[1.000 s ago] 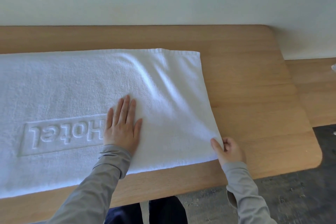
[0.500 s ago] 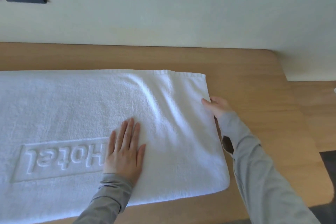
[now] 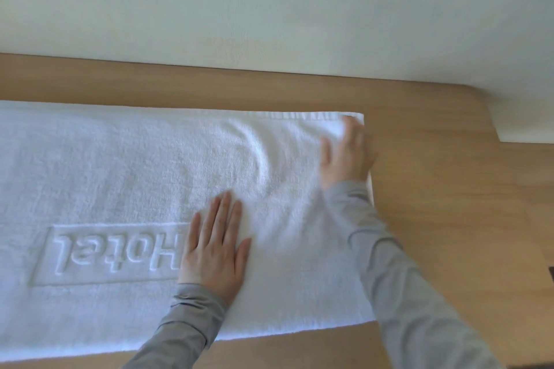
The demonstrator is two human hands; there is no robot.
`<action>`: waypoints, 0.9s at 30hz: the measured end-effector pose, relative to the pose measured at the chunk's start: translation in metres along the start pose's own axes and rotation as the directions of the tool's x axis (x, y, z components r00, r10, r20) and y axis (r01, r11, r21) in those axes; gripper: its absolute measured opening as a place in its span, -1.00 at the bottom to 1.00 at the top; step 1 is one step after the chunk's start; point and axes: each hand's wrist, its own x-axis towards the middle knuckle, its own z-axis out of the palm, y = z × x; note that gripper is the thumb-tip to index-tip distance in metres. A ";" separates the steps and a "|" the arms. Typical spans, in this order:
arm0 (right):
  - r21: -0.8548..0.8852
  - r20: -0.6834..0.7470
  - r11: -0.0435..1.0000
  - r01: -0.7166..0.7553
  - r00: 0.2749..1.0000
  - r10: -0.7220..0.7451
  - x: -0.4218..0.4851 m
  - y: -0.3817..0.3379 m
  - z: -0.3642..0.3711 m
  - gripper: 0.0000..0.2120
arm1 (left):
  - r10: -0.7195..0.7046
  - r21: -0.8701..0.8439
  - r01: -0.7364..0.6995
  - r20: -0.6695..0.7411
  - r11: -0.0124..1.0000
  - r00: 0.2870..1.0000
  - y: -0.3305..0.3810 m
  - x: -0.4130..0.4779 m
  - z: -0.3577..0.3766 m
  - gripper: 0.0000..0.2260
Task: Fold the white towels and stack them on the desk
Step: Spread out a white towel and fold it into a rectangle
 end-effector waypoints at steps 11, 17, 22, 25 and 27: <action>-0.119 0.442 0.838 0.533 0.784 -0.436 -0.038 0.040 0.021 -0.45 | -0.010 -0.017 0.010 -0.003 1.000 1.000 -0.001 0.001 0.001 -0.46; -0.146 0.293 0.964 0.223 0.940 -0.174 -0.012 0.053 0.022 -0.55 | -0.003 -0.020 0.003 -0.007 1.000 1.000 -0.002 0.000 0.003 -0.46; -0.101 0.167 0.960 0.261 0.956 -0.243 0.003 -0.009 0.030 -0.56 | 0.004 -0.006 -0.005 -0.024 1.000 1.000 -0.003 0.000 0.006 -0.46; 0.055 0.399 0.720 0.692 0.645 -0.651 -0.019 -0.045 0.051 -0.50 | 0.002 -0.007 -0.002 -0.022 1.000 1.000 -0.005 0.000 0.006 -0.46; 0.037 0.497 0.686 0.726 0.582 -0.643 -0.010 -0.023 0.052 -0.49 | 0.006 -0.019 -0.007 -0.026 1.000 1.000 -0.006 0.001 0.006 -0.46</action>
